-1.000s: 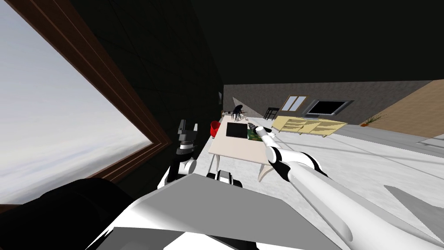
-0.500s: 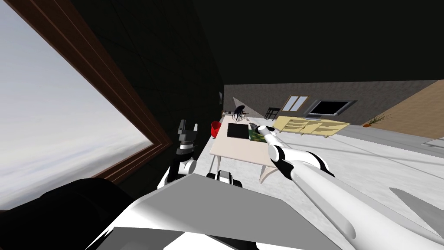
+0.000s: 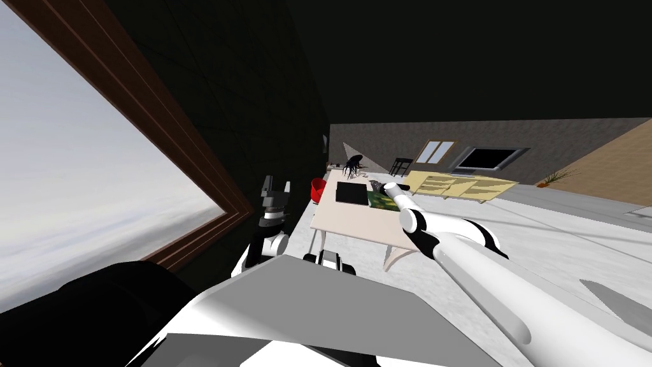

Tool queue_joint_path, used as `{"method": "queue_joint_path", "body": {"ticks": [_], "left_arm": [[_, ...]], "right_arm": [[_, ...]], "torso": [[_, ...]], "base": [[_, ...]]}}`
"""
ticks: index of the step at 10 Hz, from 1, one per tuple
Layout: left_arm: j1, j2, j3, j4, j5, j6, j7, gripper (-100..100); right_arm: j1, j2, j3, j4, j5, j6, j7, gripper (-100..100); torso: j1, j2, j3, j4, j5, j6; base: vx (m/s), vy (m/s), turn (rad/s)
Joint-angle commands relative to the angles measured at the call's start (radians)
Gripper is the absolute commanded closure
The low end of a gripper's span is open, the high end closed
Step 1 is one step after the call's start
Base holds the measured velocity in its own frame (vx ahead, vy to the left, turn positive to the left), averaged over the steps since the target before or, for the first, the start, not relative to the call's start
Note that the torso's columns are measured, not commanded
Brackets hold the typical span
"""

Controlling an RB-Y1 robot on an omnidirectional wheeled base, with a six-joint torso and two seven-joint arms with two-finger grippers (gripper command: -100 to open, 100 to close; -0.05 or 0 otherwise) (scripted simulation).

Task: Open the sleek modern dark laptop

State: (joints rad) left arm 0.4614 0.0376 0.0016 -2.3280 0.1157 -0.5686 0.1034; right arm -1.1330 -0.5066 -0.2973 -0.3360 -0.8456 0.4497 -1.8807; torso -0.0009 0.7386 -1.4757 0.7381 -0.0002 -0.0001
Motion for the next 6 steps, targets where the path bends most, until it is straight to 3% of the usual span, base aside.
{"method": "queue_joint_path", "body": {"ticks": [1,2,4,6], "left_arm": [[0.000,0.000,0.000,0.000,0.000,0.000,0.000,0],[0.000,0.000,0.000,0.000,0.000,0.000,0.000,0],[0.000,0.000,0.000,0.000,0.000,0.000,0.000,0],[0.000,0.000,0.000,0.000,0.000,0.000,0.000,0]], "right_arm": [[0.011,0.009,-0.007,-0.022,-0.025,0.029,0.040,-100],[0.011,0.009,-0.007,-0.030,-0.021,0.029,0.013,-100],[0.011,0.009,-0.007,-0.022,-0.025,0.029,0.040,-100],[0.020,0.016,-0.011,-0.041,-0.040,0.050,0.062,-100]], "torso": [[-0.001,0.000,0.000,0.000,0.000,0.000],[0.001,-0.003,-0.001,-0.001,0.000,0.002],[0.002,-0.002,-0.001,-0.001,0.001,-0.001],[0.000,0.000,0.000,0.000,0.000,0.001]], "base": [[0.060,0.052,-0.285],[0.082,0.075,-0.157],[0.050,0.031,0.036],[0.064,0.041,-0.147]]}}
